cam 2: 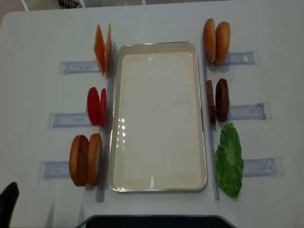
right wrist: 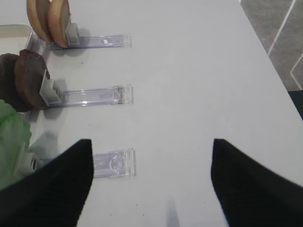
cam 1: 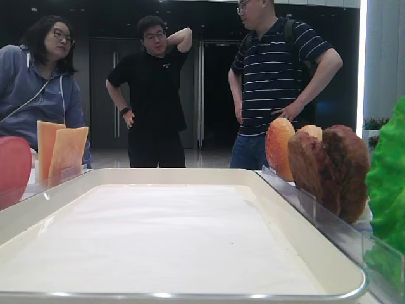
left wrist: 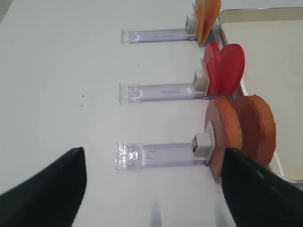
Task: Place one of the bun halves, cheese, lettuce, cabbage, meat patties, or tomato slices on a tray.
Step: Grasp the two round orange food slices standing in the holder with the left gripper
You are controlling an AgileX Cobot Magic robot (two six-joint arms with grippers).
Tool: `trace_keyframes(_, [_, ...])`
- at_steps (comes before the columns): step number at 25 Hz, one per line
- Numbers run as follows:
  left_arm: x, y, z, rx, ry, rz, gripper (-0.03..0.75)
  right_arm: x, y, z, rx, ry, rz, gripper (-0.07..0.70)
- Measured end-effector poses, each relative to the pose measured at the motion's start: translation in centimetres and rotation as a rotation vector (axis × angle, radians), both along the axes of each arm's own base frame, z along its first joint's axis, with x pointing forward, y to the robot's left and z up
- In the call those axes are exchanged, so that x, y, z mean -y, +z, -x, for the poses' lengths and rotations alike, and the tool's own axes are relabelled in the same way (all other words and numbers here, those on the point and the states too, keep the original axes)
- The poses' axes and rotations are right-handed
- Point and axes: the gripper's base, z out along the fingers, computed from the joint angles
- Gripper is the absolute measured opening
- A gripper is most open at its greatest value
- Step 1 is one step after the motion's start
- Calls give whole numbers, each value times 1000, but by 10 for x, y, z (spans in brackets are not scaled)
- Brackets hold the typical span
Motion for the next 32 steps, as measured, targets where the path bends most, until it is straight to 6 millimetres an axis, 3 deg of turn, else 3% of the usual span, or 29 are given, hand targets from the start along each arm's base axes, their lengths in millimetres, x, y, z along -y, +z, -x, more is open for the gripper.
trace_keyframes(11, [0,0,0,-2,1,2,693,0,0,0,0,0,0,524])
trace_keyframes(17, [0,7,-11,-78,16,22,693,0,0,0,0,0,0,524])
trace_keyframes(23, [1,26,-33,-174,20,24,639,0,0,0,0,0,0,524])
trace_keyframes(25, [1,33,-49,-240,22,22,574,0,0,0,0,0,0,524])
trace_keyframes(32, [3,46,-87,-372,20,27,503,0,0,0,0,0,0,524])
